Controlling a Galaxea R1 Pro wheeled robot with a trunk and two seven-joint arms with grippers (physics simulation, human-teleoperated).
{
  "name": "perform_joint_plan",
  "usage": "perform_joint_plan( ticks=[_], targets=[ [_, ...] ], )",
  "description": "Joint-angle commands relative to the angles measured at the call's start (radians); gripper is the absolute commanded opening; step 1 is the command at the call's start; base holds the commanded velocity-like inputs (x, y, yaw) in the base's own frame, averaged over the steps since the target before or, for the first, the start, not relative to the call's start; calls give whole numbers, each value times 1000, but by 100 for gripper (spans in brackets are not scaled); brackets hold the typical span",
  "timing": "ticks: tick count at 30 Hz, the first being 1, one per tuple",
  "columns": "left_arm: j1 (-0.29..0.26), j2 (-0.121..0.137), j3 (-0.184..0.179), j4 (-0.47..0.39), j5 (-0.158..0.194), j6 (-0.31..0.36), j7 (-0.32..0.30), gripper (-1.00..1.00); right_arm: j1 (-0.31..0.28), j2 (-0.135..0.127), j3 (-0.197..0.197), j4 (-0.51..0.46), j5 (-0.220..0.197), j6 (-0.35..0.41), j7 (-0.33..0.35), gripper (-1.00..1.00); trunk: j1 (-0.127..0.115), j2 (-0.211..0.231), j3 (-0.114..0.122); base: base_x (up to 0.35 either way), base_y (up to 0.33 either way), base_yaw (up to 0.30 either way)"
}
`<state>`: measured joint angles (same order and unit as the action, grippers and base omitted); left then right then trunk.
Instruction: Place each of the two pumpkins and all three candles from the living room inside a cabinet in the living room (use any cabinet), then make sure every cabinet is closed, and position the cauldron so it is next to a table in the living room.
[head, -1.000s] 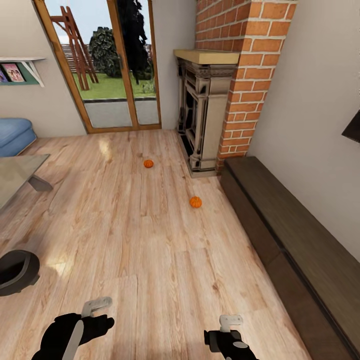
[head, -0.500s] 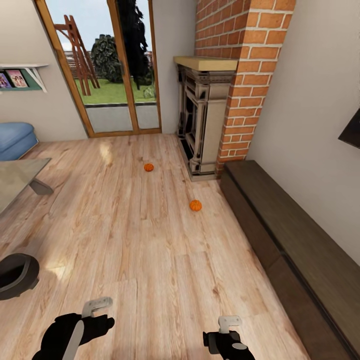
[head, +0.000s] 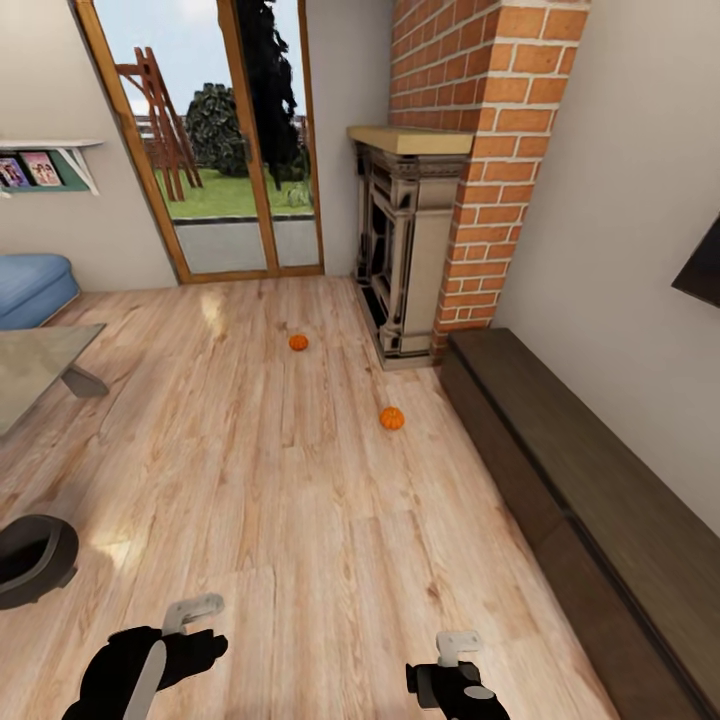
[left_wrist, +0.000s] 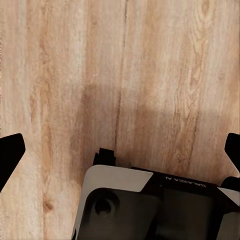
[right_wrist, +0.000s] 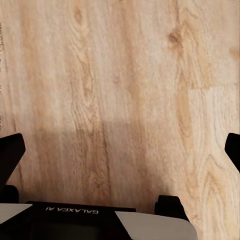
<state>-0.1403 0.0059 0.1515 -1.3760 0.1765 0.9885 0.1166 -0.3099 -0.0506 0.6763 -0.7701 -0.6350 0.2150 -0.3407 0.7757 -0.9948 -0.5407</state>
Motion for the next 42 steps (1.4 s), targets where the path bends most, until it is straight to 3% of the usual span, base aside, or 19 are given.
perform_joint_plan(
  ticks=[1,36,42],
  targets=[
    [0,0,0,0,0,0,0,100,0,0,0,0,0,0,0,100,0,0,2,103,177,0],
    [0,0,0,0,0,1,0,100,0,1,-3,1,-3,0,-1,100,0,0,60,23,78,0],
    [0,-1,-2,3,0,-4,0,100,0,1,-11,2,-15,-42,-3,100,0,0,70,0,7,0]
  ],
)
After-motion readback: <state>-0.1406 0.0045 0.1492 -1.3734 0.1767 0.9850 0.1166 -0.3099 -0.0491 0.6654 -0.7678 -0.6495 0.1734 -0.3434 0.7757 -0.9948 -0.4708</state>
